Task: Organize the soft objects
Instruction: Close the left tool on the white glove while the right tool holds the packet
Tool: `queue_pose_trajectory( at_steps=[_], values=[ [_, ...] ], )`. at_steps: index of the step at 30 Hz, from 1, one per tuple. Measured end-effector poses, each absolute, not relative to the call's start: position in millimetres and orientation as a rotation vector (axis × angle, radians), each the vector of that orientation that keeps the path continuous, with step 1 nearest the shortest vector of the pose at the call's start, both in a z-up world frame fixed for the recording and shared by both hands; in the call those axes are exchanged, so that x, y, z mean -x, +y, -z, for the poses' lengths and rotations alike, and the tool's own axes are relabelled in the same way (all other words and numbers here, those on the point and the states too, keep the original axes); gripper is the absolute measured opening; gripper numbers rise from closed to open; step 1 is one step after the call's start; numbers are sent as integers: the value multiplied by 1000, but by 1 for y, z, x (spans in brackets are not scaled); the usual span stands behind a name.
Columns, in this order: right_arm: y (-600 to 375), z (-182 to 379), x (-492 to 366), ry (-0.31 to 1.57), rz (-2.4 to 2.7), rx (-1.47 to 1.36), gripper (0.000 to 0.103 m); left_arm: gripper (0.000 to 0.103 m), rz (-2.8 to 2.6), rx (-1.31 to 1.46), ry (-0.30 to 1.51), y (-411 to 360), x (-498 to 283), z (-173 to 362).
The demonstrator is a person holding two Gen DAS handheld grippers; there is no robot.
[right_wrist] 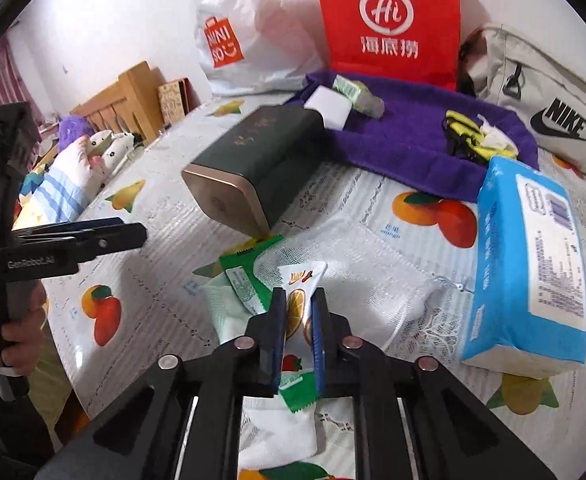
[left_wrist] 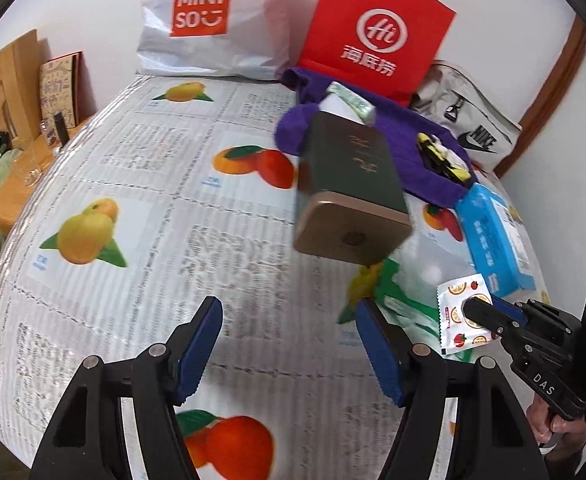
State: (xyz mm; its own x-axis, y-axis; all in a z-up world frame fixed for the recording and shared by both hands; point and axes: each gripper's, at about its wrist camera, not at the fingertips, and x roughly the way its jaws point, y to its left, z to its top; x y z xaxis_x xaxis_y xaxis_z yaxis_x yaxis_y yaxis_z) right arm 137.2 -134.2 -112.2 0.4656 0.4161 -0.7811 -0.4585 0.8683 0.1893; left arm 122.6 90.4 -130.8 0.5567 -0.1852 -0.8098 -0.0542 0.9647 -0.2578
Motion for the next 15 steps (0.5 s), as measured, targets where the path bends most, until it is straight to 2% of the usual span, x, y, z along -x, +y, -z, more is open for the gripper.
queue_pose_trajectory(
  at_steps=[8, 15],
  values=[
    [-171, 83, -113, 855, -526, -16, 10, 67, 163, 241, 988, 56, -119, 128],
    [-214, 93, -92, 871, -455, -39, 10, 66, 233, 222, 1020, 22, -121, 137]
  ],
)
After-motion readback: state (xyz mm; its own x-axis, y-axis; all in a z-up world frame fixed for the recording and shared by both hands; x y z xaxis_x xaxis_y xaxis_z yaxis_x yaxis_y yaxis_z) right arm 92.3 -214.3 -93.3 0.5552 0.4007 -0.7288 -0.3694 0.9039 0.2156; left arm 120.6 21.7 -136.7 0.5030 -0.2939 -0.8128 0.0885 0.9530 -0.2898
